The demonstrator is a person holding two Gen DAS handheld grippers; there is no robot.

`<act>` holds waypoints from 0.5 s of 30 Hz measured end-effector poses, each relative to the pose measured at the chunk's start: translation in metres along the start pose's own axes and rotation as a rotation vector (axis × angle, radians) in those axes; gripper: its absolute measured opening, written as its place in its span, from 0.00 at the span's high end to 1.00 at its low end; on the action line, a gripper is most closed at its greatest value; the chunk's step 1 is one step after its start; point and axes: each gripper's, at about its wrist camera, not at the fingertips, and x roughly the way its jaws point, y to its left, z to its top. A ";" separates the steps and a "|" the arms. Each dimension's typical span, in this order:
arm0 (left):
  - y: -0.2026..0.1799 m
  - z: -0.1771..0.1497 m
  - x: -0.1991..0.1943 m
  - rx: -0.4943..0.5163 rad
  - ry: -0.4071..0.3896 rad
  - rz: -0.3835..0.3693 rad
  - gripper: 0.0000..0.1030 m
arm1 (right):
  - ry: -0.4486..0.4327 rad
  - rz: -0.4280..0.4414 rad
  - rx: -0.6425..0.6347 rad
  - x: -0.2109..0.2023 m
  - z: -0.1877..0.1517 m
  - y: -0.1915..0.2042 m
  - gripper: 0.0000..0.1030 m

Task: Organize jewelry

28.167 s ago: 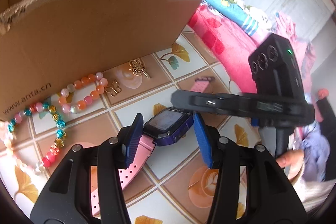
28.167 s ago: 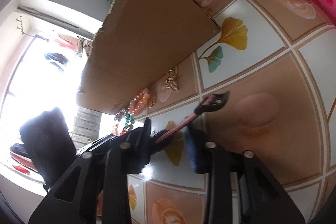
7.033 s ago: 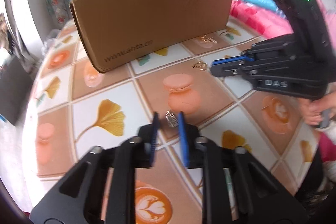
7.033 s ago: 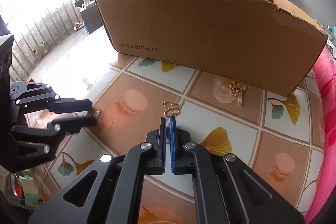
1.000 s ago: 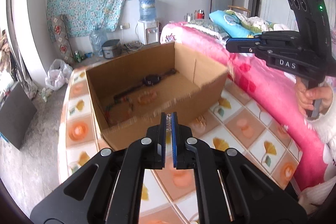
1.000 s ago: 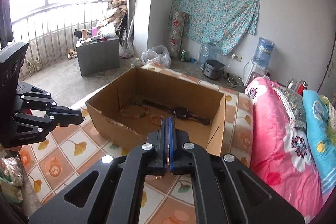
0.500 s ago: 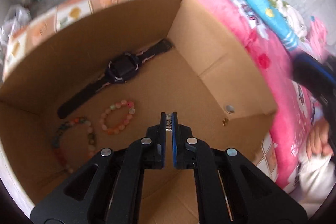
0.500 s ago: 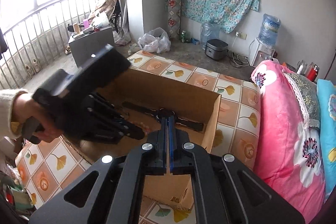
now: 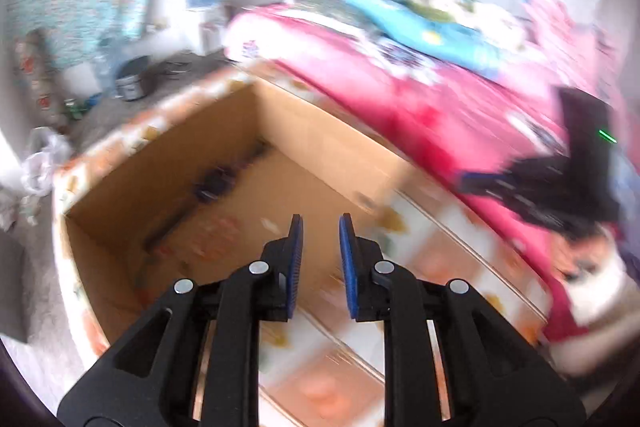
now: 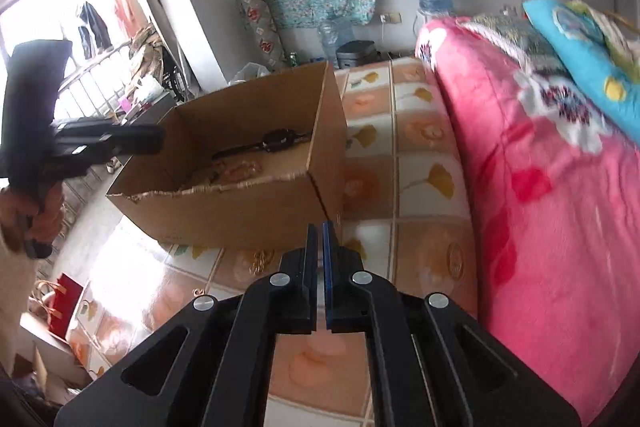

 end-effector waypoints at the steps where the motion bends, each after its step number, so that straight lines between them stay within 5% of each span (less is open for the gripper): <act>1: -0.012 -0.014 0.005 -0.003 0.025 -0.017 0.83 | 0.017 0.002 0.008 0.003 -0.009 -0.003 0.97; 4: -0.036 -0.056 0.036 0.012 0.080 0.038 0.83 | 0.065 -0.003 -0.042 0.016 -0.032 0.002 0.95; 7: -0.039 -0.093 0.064 0.021 0.108 0.118 0.83 | 0.109 0.023 -0.139 0.029 -0.049 0.017 0.72; 10: -0.027 -0.111 0.069 -0.032 0.106 0.116 0.73 | 0.137 0.020 -0.194 0.034 -0.061 0.028 0.68; 15: -0.014 -0.113 0.085 -0.026 0.116 0.135 0.72 | 0.129 0.035 -0.239 0.039 -0.068 0.035 0.60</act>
